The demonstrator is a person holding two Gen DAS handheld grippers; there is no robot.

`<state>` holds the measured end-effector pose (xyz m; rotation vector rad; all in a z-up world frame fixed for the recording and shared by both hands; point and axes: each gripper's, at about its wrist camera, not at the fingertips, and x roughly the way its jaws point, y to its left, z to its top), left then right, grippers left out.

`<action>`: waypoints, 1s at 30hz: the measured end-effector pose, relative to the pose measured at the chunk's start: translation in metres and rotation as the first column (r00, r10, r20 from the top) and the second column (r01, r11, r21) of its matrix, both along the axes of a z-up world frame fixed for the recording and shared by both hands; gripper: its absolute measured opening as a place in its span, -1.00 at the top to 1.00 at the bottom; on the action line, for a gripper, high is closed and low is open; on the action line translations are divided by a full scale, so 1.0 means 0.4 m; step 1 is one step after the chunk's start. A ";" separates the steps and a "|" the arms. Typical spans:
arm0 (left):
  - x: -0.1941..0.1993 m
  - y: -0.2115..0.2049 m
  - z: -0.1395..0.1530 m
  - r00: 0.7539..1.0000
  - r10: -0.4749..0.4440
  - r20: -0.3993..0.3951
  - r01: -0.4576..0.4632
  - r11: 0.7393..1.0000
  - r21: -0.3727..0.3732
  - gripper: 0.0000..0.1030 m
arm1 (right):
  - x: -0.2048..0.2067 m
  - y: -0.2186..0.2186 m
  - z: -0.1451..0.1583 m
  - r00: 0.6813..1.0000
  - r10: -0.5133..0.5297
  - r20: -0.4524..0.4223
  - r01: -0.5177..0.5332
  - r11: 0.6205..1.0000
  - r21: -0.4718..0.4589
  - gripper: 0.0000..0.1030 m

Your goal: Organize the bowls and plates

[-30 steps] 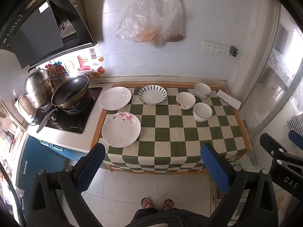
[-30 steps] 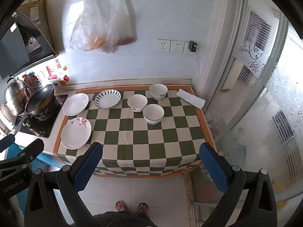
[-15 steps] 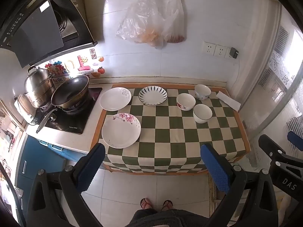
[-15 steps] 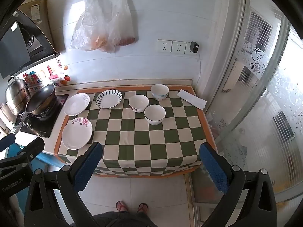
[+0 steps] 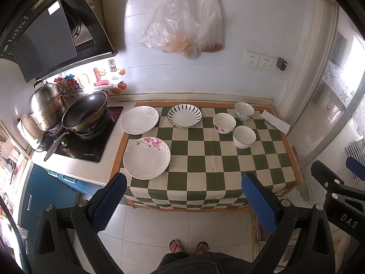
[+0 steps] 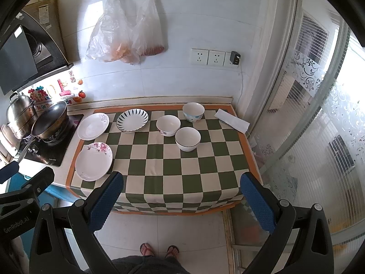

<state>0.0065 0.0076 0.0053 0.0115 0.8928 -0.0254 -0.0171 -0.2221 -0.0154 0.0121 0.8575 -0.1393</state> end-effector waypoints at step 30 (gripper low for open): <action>0.000 0.011 0.007 1.000 0.001 0.005 -0.001 1.000 -0.011 -1.00 | 0.013 0.019 0.011 1.000 0.001 0.002 -0.001 1.000 -0.005 -1.00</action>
